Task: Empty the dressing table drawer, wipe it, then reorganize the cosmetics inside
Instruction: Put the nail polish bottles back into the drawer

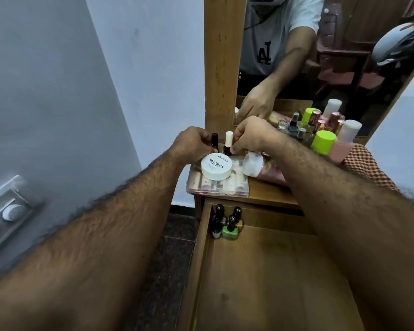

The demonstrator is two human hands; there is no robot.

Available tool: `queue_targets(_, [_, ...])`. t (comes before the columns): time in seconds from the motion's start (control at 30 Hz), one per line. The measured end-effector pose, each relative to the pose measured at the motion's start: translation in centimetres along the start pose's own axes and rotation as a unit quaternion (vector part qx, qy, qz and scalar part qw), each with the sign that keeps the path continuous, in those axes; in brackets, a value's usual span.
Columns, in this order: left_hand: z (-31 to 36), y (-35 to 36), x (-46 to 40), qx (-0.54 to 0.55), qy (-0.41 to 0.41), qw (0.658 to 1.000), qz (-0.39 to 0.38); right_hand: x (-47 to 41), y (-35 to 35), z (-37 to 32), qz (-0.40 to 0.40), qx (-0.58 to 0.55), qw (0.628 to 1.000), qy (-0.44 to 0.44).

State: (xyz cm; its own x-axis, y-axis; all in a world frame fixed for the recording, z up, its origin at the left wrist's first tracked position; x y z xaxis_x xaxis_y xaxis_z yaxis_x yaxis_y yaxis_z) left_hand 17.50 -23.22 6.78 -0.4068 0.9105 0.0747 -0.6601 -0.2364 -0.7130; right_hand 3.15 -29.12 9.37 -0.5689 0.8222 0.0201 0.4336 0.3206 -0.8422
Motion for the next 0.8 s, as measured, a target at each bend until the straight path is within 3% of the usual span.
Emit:
queue_targets(0.33, [0.4, 0.2, -0.1, -0.008, 0.019, 1.0, 0.013, -0.2, 0.5, -0.5, -0.009, 0.036, 0.999, -0.013])
queue_targets(0.5, [1.1, -2.0, 0.5, 0.073, 0.027, 0.995, 0.059, 0.7, -2.0, -1.6, 0.066, 0.026, 0.997, -0.036])
queue_targets(0.8, [7.1, -7.1, 7.3, 0.132, 0.111, 0.975, 0.138, 7.4, -9.9, -5.5, 0.194, 0.015, 0.976, -0.101])
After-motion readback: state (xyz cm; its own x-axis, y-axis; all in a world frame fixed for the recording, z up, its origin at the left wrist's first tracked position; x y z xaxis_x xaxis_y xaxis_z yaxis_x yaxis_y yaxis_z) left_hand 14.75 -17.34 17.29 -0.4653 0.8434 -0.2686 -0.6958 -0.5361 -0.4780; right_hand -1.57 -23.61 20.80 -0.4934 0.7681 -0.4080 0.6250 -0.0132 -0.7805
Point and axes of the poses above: each hand's wrist, its own x-axis away from the middle knuckle, its own y-axis out of the palm, z = x × y, the point moved 9 cm from there along -x, towards the middle knuckle, and after that the axes turned 9 degrees about -y, right-handed, at the moved point
